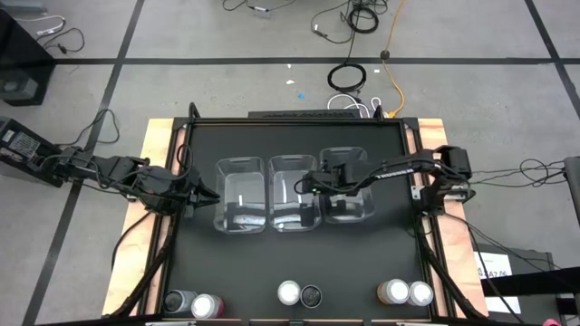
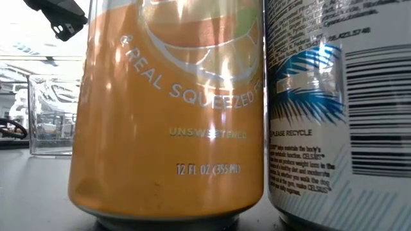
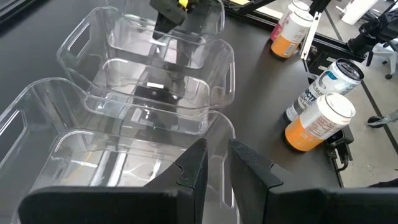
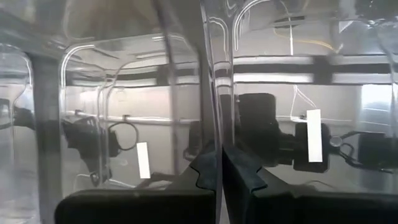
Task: Sort soda cans
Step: Move the bottom right transparent bin to the middle right of the table
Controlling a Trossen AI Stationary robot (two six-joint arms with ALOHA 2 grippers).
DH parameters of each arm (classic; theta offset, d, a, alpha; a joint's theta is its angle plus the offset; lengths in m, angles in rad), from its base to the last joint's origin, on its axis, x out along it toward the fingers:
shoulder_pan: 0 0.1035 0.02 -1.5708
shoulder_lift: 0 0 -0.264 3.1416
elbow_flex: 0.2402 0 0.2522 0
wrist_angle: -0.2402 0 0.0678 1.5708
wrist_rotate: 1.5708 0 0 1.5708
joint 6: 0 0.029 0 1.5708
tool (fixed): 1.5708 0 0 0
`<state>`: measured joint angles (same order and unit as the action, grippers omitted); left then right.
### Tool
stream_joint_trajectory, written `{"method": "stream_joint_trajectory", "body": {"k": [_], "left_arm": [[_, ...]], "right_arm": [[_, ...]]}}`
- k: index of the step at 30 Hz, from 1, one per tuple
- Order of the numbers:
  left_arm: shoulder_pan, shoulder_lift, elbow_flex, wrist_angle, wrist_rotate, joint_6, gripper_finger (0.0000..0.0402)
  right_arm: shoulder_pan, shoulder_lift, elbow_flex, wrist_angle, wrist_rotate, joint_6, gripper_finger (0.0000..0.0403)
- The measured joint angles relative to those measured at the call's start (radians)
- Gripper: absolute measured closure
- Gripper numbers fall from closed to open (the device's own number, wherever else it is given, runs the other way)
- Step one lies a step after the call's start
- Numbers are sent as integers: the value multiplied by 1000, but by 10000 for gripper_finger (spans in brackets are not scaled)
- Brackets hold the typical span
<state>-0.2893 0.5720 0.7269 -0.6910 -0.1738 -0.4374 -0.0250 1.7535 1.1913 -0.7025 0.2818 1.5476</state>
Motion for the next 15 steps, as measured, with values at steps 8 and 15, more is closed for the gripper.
{"method": "stream_joint_trajectory", "body": {"k": [8,15], "left_arm": [[0,0,0,-8,0,0,329],[0,0,0,-11,0,18,329]], "right_arm": [[9,14,45,-58,30,53,403],[35,13,45,-80,26,57,389]]}}
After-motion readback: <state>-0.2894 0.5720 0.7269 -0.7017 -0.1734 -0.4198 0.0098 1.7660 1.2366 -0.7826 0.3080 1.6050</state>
